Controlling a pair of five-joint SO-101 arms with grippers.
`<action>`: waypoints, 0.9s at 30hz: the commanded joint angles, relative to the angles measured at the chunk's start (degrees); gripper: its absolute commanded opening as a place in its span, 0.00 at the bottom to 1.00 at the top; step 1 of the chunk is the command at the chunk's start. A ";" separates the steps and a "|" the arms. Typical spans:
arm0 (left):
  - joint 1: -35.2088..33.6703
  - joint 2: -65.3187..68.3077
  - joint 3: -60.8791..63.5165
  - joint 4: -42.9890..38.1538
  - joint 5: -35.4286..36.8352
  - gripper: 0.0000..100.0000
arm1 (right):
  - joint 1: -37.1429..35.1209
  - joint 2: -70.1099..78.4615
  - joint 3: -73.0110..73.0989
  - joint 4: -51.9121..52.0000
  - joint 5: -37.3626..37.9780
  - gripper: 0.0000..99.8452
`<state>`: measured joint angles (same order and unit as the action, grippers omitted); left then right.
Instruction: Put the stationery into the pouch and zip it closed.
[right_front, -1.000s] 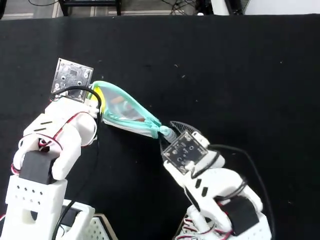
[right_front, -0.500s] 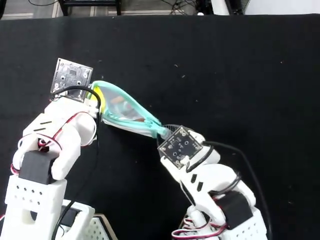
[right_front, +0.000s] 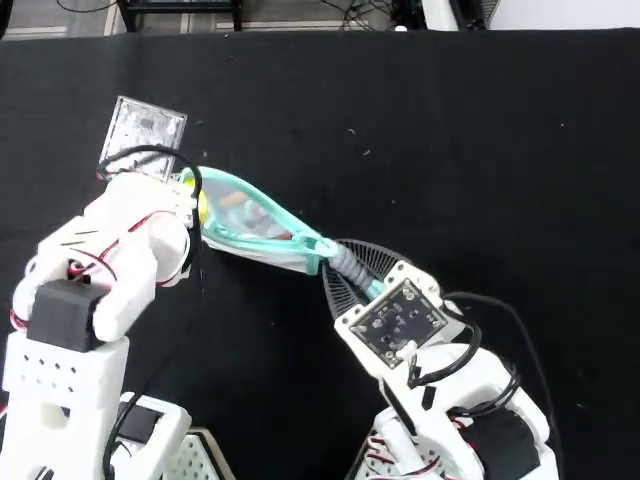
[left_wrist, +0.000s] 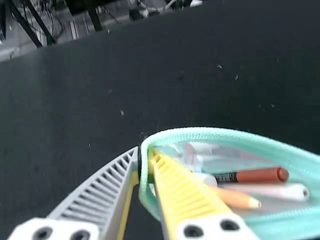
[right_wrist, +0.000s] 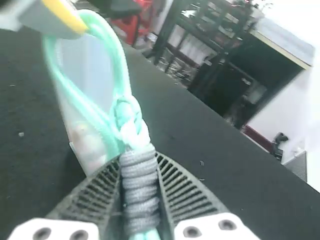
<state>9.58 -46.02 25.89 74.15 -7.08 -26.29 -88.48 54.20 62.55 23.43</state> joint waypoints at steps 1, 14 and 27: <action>-0.31 -0.09 -4.97 7.21 0.18 0.07 | 4.22 6.46 -3.38 -5.27 0.26 0.01; -14.90 -0.70 -24.22 11.78 0.70 0.18 | 5.45 24.22 -18.59 -6.42 0.18 0.01; -15.69 -0.70 -26.51 20.66 5.01 0.18 | 8.88 30.81 -25.98 -7.21 0.09 0.01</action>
<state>-6.59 -45.41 -3.91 93.93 -2.68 -19.78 -59.47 33.80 56.92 23.43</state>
